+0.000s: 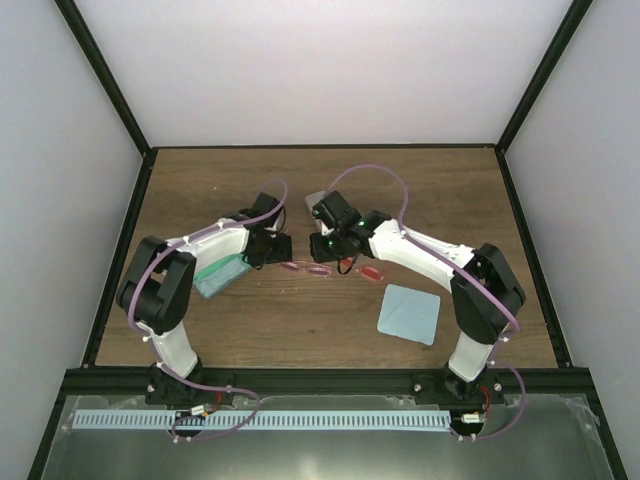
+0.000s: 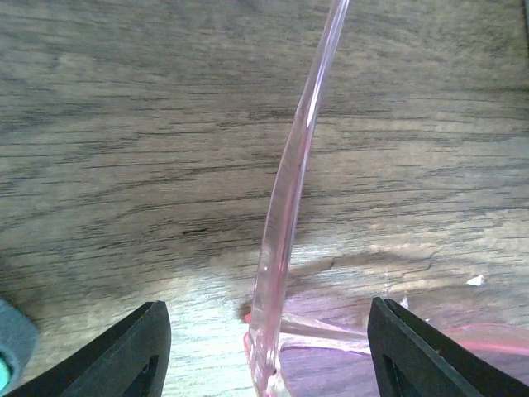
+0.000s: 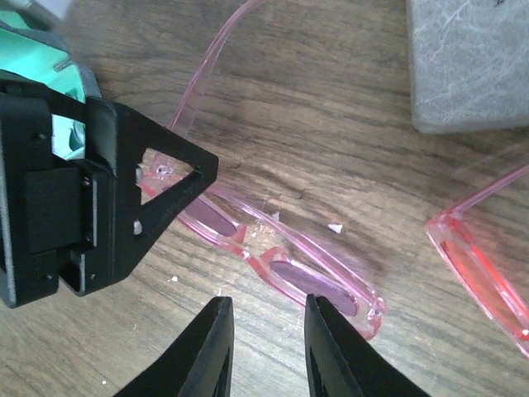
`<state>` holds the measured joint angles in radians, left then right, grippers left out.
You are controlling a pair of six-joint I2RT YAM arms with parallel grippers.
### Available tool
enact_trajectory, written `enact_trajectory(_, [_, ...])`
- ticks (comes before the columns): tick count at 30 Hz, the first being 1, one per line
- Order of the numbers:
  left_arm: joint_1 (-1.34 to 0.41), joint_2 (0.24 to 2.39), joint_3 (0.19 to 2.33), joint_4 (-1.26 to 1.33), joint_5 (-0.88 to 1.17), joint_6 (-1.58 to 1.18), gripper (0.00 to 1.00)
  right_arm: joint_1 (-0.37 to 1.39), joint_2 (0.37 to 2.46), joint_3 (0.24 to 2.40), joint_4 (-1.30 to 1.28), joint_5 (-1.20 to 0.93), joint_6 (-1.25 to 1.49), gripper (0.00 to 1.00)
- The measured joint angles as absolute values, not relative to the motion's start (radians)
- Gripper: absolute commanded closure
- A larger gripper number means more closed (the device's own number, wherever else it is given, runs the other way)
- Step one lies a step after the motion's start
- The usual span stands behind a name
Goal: Organize the sunglasses
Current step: Place the sunglasses at the center of the board.
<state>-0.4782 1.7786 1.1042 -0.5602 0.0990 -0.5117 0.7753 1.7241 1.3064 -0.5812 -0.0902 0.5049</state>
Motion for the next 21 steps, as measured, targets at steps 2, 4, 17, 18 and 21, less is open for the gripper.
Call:
enact_trajectory(2, [-0.478,1.764,1.109,-0.573,0.091,-0.512,0.24,0.775,1.725,1.303,-0.583,-0.103,0.505,0.81])
enact_trajectory(4, [-0.478,1.761,1.121,-0.584,0.081,-0.509,0.21,0.775,1.717,1.29,-0.566,-0.131,0.495,0.83])
enact_trajectory(17, [-0.475,1.959,1.365,-0.661,-0.056,-0.374,0.43,0.775,1.721,1.2,-0.56,-0.246,0.53,0.81])
enact_trajectory(18, [-0.474,1.975,1.378,-0.67,-0.061,-0.365,0.46,0.775,1.721,1.199,-0.559,-0.249,0.534,0.83])
enact_trajectory(21, [-0.472,2.034,1.439,-0.692,-0.076,-0.332,0.53,0.775,1.726,1.195,-0.561,-0.26,0.548,0.87])
